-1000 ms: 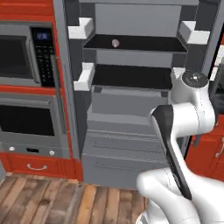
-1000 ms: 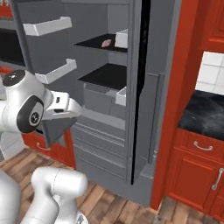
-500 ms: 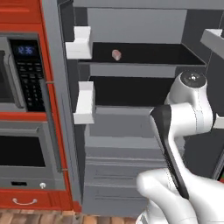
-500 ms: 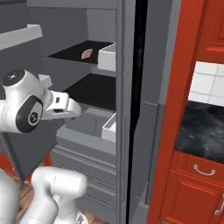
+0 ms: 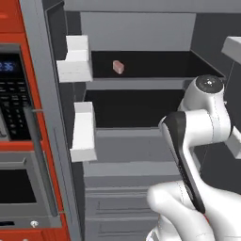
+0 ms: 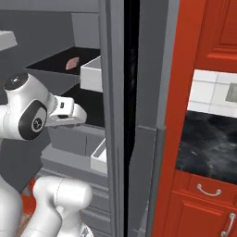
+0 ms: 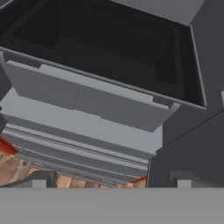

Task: Take the cheese, steak, and avocado from the fridge and place them on the plate on the dining counter to create an appetizer plate.

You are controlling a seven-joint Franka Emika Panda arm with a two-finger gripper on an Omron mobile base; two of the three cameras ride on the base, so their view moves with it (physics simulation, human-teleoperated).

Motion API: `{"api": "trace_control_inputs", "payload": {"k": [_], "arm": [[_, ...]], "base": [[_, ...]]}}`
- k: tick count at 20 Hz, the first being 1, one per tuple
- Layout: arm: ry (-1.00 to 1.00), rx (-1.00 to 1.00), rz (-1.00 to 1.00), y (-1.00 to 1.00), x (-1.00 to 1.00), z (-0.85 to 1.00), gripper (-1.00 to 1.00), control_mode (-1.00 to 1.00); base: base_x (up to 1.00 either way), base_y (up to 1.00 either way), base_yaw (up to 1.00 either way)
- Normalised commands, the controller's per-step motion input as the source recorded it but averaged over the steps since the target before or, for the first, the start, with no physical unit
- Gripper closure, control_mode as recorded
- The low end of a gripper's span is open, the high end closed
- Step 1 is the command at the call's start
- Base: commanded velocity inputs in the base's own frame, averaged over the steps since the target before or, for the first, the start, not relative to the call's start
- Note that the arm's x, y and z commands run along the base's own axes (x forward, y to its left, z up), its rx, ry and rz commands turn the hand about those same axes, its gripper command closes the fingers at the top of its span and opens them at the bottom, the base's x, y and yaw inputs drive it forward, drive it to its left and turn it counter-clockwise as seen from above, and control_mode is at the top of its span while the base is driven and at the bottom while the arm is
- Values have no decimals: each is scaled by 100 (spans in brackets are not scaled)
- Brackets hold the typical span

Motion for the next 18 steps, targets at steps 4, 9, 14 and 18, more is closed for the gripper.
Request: {"api": "trace_control_inputs", "payload": {"k": [4, 9, 14, 18], "arm": [[0, 0, 0, 0, 0, 0, -100, 100], [0, 0, 0, 0, 0, 0, -100, 100], [0, 0, 0, 0, 0, 0, -100, 100], [0, 4, -2, 0, 19, 5, -100, -100]], "base": [[26, 38, -26], [15, 51, -24], [53, 40, -18], [62, 8, -7]]}}
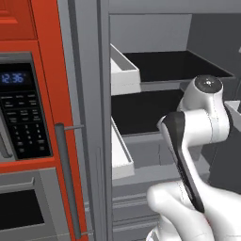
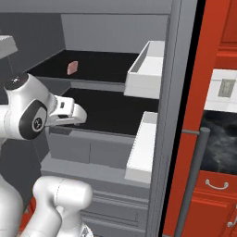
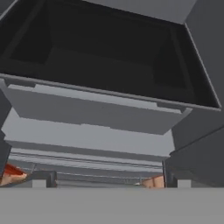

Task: Take the cheese, steak, and avocado from the fridge and place them on the plate on the dining counter to create an appetizer plate.

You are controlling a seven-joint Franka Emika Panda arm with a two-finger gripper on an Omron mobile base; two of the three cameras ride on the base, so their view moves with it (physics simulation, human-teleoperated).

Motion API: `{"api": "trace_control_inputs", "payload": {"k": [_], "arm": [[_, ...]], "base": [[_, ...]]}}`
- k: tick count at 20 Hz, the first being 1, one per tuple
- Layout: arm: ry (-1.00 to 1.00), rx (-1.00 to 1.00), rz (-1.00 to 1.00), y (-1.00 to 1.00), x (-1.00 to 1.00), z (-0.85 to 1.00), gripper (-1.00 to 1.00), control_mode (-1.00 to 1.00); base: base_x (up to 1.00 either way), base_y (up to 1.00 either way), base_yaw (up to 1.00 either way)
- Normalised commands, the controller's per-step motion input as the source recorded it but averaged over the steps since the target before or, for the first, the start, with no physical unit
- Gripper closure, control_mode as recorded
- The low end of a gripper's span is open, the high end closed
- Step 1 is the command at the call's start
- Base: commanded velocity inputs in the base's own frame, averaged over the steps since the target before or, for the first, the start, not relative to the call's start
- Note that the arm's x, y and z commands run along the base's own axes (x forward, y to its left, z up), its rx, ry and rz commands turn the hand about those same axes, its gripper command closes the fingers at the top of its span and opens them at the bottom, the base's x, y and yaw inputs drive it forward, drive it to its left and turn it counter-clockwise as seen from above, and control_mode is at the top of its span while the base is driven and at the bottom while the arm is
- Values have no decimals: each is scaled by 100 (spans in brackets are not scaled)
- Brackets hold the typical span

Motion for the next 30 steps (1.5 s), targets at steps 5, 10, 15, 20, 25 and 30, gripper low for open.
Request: {"api": "trace_control_inputs", "payload": {"k": [5, 10, 15, 20, 25, 30], "arm": [[-4, 20, -1, 3, 40, 40, -100, -100], [-19, 26, 7, 0, 16, 58, -100, -100], [-23, 17, 3, 14, 17, 39, -100, -100], [-25, 2, 0, 51, 21, 20, -100, -100], [-15, -3, 0, 38, 51, 13, -100, -100], [-2, -7, 0, 15, 73, 26, -100, -100]], "base": [[0, 0, 0], [0, 0, 0], [0, 0, 0], [0, 0, 0], [0, 0, 0], [0, 0, 0]]}}
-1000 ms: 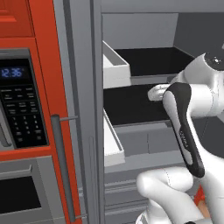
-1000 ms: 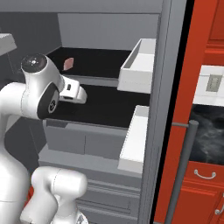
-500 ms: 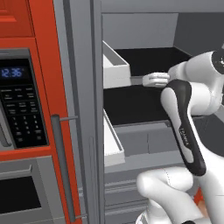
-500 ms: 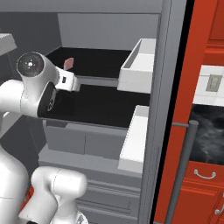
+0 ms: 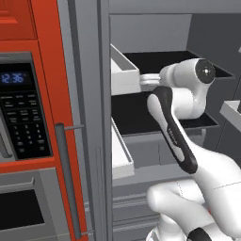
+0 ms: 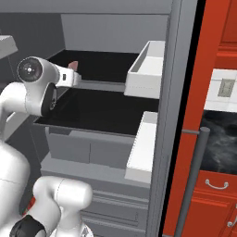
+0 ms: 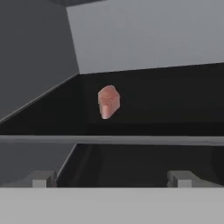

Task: Take the cheese, steak, and avocado from the fridge and place them on the plate on the dining counter to create an appetizer plate.

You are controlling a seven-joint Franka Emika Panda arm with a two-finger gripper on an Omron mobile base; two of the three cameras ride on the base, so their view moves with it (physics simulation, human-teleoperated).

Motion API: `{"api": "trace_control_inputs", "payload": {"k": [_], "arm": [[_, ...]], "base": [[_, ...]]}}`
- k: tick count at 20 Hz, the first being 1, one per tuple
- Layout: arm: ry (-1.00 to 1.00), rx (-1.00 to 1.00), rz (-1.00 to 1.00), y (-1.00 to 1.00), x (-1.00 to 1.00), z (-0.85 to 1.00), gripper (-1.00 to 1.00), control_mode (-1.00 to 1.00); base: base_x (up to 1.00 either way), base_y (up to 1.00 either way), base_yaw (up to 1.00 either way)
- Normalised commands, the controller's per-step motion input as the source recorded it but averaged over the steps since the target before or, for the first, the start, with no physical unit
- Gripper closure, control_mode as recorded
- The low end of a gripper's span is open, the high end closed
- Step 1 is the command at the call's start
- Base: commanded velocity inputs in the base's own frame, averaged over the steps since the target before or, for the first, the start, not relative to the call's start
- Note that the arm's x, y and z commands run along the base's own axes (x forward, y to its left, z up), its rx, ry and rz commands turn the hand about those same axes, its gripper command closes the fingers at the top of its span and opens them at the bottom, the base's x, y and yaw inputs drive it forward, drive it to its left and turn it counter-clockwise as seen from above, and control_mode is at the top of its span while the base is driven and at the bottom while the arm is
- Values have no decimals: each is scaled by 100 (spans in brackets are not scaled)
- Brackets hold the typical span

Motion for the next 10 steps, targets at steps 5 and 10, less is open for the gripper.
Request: {"api": "trace_control_inputs", "payload": {"k": [5, 10], "arm": [[0, -8, -2, 12, 65, 39, -100, -100], [2, -7, -1, 10, 65, 12, -100, -100]], "base": [[0, 0, 0], [0, 0, 0]]}}
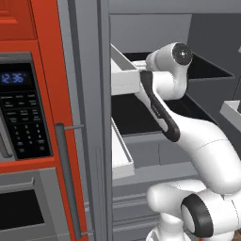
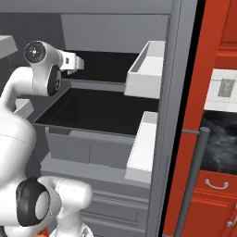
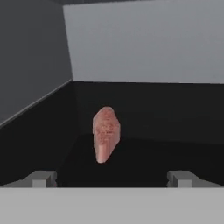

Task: Take the cheese, steak, and avocado from the fridge and place them on the plate on the dining counter to create an appetizer plate.

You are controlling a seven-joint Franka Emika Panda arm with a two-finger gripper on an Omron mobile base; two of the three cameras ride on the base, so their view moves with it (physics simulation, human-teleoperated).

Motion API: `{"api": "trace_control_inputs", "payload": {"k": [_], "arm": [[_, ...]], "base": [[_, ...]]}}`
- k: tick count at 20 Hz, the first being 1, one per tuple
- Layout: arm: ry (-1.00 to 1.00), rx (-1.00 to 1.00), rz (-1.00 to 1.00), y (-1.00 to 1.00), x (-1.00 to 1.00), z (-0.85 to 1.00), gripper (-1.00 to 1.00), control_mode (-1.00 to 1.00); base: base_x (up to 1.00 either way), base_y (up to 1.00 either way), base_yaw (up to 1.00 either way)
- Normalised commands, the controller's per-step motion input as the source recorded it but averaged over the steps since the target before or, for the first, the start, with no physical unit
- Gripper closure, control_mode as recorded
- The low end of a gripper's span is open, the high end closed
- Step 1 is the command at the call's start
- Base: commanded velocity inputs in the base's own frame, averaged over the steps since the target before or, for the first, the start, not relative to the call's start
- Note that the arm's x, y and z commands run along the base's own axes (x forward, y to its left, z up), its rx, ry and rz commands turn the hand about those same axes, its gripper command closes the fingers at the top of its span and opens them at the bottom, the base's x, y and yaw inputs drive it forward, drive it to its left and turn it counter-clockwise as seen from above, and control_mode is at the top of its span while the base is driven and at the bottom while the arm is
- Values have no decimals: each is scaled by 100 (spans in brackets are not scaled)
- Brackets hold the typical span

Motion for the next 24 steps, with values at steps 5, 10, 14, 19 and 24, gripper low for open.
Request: {"api": "trace_control_inputs", "payload": {"k": [5, 10, 14, 19, 24], "arm": [[7, -3, 0, 5, 55, -6, -100, -100], [7, 0, 0, 0, 50, -16, -100, -100], [10, 0, -1, 0, 36, -28, -100, -100], [9, 0, -1, 2, 28, -26, -100, -100], [6, 0, -1, 22, 25, -9, -100, -100]], "base": [[0, 0, 0], [0, 0, 0], [0, 0, 0], [0, 0, 0], [0, 0, 0]]}}
